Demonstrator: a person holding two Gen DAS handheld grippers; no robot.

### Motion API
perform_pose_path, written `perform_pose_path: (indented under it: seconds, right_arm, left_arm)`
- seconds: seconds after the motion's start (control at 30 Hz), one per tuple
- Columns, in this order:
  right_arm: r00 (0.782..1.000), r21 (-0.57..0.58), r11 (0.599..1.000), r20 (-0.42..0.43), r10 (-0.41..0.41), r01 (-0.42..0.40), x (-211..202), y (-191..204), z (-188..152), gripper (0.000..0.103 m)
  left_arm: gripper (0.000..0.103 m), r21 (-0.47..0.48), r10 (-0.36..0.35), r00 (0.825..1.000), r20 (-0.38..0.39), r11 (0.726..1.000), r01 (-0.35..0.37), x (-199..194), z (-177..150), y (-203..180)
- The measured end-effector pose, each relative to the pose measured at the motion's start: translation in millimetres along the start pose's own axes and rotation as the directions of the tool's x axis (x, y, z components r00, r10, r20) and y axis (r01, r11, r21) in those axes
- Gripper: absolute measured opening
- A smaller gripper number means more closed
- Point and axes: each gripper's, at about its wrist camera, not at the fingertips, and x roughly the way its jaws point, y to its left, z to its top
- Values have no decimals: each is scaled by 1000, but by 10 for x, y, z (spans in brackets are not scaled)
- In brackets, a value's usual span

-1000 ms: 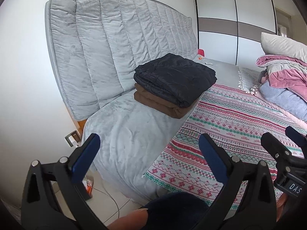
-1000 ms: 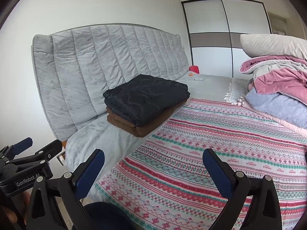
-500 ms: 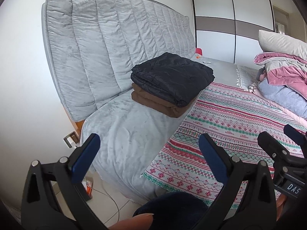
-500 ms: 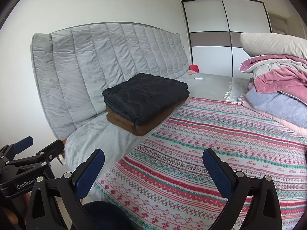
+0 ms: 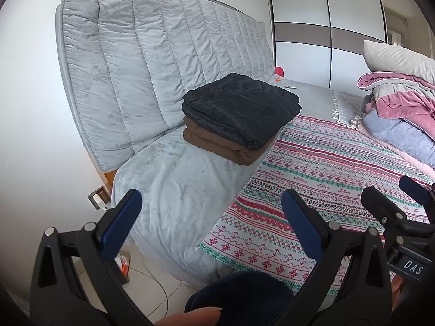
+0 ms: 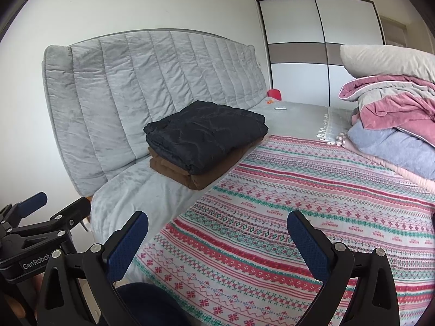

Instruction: Fold large clothes

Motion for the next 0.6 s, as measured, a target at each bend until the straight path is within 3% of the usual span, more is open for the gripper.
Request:
perform_pose_path:
  seconds: [0.6]
  right_arm:
    - [1000, -1, 1000, -2, 0, 0, 8, 14, 6, 103]
  left_arm:
    - [102, 15, -1, 1000, 5, 1000, 0, -2, -4, -23]
